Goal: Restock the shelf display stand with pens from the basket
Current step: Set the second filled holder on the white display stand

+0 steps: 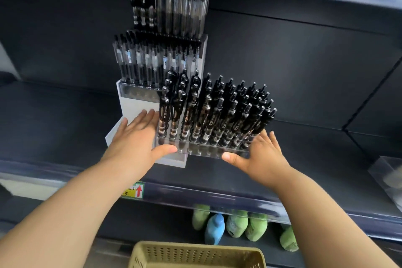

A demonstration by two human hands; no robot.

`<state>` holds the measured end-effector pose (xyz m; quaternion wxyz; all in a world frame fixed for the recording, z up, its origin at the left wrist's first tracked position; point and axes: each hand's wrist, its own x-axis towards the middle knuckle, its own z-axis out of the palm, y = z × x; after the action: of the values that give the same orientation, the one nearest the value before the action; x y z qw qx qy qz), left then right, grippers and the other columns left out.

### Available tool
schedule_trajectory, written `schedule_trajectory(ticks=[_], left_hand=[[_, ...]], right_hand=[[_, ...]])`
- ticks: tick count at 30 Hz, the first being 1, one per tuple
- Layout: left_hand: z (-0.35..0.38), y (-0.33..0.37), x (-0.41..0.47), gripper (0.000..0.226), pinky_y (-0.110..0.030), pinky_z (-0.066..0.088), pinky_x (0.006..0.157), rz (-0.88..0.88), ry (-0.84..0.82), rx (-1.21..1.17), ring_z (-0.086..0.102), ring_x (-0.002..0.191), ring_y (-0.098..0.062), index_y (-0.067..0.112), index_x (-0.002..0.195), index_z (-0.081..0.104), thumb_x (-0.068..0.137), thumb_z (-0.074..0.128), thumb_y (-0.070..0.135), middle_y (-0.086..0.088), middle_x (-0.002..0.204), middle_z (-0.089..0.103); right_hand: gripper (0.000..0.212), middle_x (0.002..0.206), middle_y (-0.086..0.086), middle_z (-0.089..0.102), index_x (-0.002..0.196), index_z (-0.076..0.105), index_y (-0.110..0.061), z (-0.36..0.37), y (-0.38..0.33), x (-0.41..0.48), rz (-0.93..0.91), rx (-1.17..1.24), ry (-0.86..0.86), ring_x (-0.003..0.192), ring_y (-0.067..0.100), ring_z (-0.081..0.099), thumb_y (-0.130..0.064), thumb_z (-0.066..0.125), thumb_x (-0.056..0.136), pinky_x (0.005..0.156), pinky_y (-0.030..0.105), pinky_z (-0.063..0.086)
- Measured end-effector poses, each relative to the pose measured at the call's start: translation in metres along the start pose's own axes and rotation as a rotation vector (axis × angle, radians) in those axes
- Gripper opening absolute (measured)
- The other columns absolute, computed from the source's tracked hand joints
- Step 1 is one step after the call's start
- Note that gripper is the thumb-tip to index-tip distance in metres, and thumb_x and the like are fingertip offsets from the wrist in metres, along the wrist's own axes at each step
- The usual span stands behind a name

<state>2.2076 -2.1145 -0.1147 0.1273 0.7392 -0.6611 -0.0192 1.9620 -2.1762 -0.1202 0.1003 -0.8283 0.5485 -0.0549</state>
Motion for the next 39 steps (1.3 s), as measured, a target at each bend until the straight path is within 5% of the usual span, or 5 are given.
schedule_trajectory(ticks=[2,7,28,34,39], left_hand=[[-0.005,-0.017,0.0,0.088,-0.036,-0.003,0.118,-0.011,0.006,0.047,-0.009,0.144,-0.01,0.02,0.151,-0.001,0.084,0.036,0.064,0.002,0.158,-0.004],[-0.011,-0.053,-0.004,0.084,-0.037,-0.004,0.118,-0.023,0.003,0.027,-0.005,0.145,-0.01,0.029,0.15,0.0,0.084,0.039,0.063,0.007,0.157,0.0],[-0.016,-0.114,0.017,0.053,-0.035,0.007,0.116,-0.097,-0.201,-0.197,0.018,0.142,-0.023,0.025,0.138,0.038,0.09,0.05,0.045,-0.001,0.148,0.036],[-0.014,-0.118,0.026,0.058,-0.038,0.006,0.117,-0.101,-0.215,-0.248,0.006,0.144,-0.03,0.031,0.143,0.03,0.09,0.05,0.045,0.0,0.151,0.03],[-0.001,-0.125,0.027,0.053,-0.037,0.009,0.118,-0.083,-0.255,-0.139,0.04,0.127,-0.019,0.025,0.132,0.044,0.087,0.05,0.053,0.001,0.13,0.052]], right_hand=[[0.105,0.158,-0.001,0.0,0.14,0.037,-0.013,0.006,-0.011,0.012,-0.035,-0.017,0.06,0.144,0.016,-0.014,-0.082,0.024,0.062,0.118,0.042,-0.006],[0.119,0.158,0.0,-0.002,0.15,0.014,-0.014,0.016,-0.042,0.03,-0.081,0.002,0.061,0.143,0.015,-0.019,-0.087,0.016,0.056,0.118,0.037,-0.007],[0.104,0.158,0.0,-0.005,0.15,-0.001,-0.013,0.05,-0.106,0.058,0.042,0.004,-0.059,0.143,0.014,-0.02,-0.079,0.028,0.076,0.118,0.041,-0.005],[0.099,0.158,0.002,0.008,0.144,0.027,-0.004,0.057,-0.11,0.055,0.123,0.081,-0.077,0.145,0.013,-0.01,-0.075,0.039,0.076,0.119,0.04,0.004],[0.102,0.158,-0.002,0.005,0.15,0.009,-0.015,0.057,-0.11,0.056,0.144,0.032,-0.099,0.145,0.014,-0.01,-0.077,0.039,0.075,0.119,0.043,0.003]])
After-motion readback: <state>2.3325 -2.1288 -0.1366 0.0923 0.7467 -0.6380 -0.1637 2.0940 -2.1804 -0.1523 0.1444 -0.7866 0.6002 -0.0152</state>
